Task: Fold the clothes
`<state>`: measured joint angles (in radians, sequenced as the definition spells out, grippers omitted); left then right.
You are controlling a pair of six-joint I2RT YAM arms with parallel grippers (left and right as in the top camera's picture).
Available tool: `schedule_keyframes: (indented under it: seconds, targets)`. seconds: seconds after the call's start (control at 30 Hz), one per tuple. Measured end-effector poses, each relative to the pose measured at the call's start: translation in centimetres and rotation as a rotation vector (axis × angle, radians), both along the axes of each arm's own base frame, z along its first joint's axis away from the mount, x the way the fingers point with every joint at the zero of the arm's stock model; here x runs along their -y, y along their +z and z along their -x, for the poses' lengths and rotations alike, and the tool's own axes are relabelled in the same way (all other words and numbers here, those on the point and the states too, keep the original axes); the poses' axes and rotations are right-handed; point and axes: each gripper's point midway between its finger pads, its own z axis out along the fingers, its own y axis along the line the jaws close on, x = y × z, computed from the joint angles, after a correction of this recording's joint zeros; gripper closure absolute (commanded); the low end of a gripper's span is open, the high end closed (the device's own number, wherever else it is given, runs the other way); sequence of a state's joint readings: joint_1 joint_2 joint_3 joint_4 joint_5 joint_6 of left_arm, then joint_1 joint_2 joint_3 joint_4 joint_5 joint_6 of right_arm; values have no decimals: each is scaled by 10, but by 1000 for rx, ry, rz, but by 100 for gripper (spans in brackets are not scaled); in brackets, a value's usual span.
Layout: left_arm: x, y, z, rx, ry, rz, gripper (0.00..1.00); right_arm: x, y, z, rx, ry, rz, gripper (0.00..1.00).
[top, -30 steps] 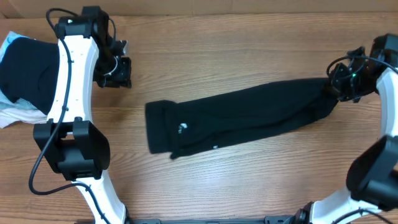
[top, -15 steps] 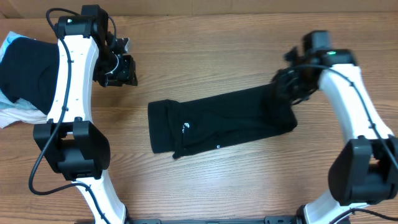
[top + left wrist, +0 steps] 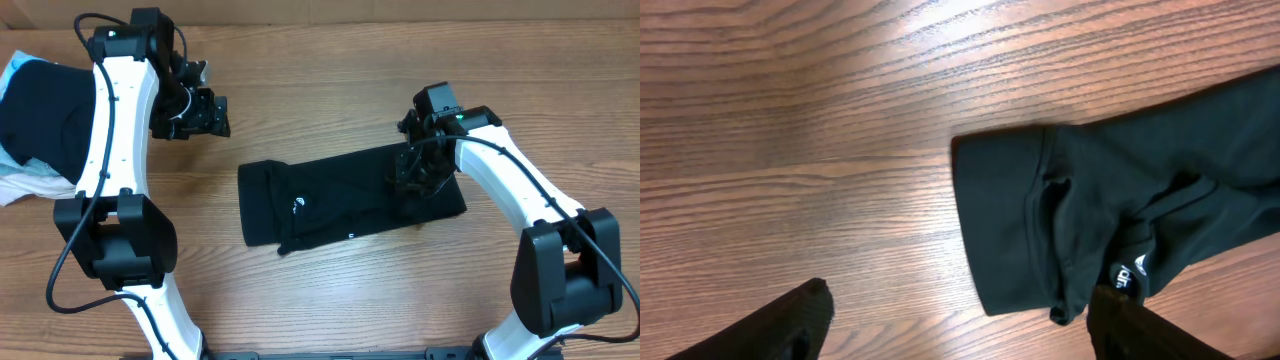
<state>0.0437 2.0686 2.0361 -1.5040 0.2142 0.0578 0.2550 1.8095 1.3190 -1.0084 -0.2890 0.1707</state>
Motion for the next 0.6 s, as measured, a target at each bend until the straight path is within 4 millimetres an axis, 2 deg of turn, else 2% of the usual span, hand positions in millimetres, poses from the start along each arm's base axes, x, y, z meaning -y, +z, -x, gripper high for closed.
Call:
schedule_keyframes:
  seconds: [0.1, 0.17, 0.2, 0.27, 0.3, 0.33, 0.47, 0.6]
  targets:
    - [0, -10, 5, -31, 6, 3, 4, 3, 7, -8, 23, -2, -5, 59]
    - [2, -25, 11, -64, 11, 9, 4, 4, 13, -13, 46, 11, -23, 51]
    - [3, -32, 14, -81, 14, 18, 4, 4, 17, -15, 58, 24, -37, 51]
    - [8, -48, 21, -111, 19, 46, 1, 6, 22, -14, 73, 47, -50, 61]
    - [11, -55, 24, -125, 23, 62, 0, 7, 25, -14, 83, 54, -48, 79]
    - [14, -62, 27, -140, 27, 80, 0, 7, 27, -14, 85, 51, -46, 88]
    - [25, -88, 47, -208, 35, 147, 0, 32, 22, -10, 35, -78, 68, 90]
    - [30, -102, 65, -271, 41, 175, 0, 58, 13, -10, -6, -217, 160, 90]
